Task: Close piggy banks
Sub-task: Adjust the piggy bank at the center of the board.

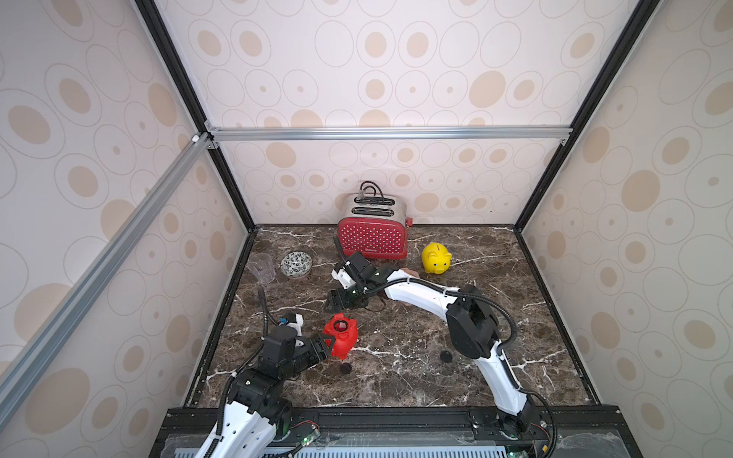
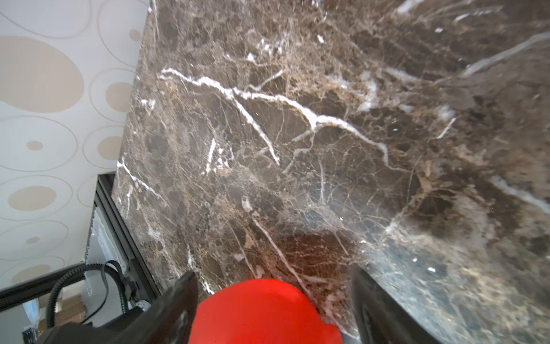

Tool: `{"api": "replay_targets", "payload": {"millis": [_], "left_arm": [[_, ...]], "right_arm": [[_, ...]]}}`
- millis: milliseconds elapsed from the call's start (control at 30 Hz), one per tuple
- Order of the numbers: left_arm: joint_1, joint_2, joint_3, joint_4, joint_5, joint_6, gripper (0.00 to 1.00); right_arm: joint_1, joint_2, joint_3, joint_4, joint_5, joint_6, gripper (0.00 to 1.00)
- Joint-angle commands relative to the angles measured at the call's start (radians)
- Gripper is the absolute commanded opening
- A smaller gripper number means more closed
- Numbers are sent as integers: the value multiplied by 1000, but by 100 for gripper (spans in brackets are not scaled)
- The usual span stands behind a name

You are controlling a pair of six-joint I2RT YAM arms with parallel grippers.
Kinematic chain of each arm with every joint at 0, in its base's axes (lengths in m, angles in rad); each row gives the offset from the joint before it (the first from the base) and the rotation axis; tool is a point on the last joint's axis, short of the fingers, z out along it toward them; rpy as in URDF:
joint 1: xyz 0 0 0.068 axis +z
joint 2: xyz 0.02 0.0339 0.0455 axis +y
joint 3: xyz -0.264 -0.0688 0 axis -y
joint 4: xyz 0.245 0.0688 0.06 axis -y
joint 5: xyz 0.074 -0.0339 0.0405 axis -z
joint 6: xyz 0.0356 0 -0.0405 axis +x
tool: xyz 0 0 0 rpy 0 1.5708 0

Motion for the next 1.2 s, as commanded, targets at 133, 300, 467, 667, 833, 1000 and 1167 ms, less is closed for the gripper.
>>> {"api": "replay_targets", "payload": {"millis": [133, 300, 467, 667, 833, 1000, 1167], "left_arm": [[-80, -64, -27, -46, -20, -55, 74], [-83, -20, -25, -29, 3, -39, 73], [-89, 3, -34, -2, 27, -29, 73], [-96, 34, -52, 27, 46, -33, 72], [-96, 43, -64, 40, 33, -36, 70], [-97, 69, -91, 62, 3, -39, 67], [-97, 91, -94, 61, -65, -31, 66]], "right_arm": [[-1, 35, 45, -87, -24, -48, 83], [1, 41, 44, -89, -35, -47, 83], [-1, 52, 51, -101, -32, -52, 83], [0, 56, 58, -112, -29, -54, 83], [2, 61, 60, -127, -27, -61, 80], [1, 58, 60, -156, -10, -77, 78], [-1, 39, 37, -179, 15, -87, 77]]}}
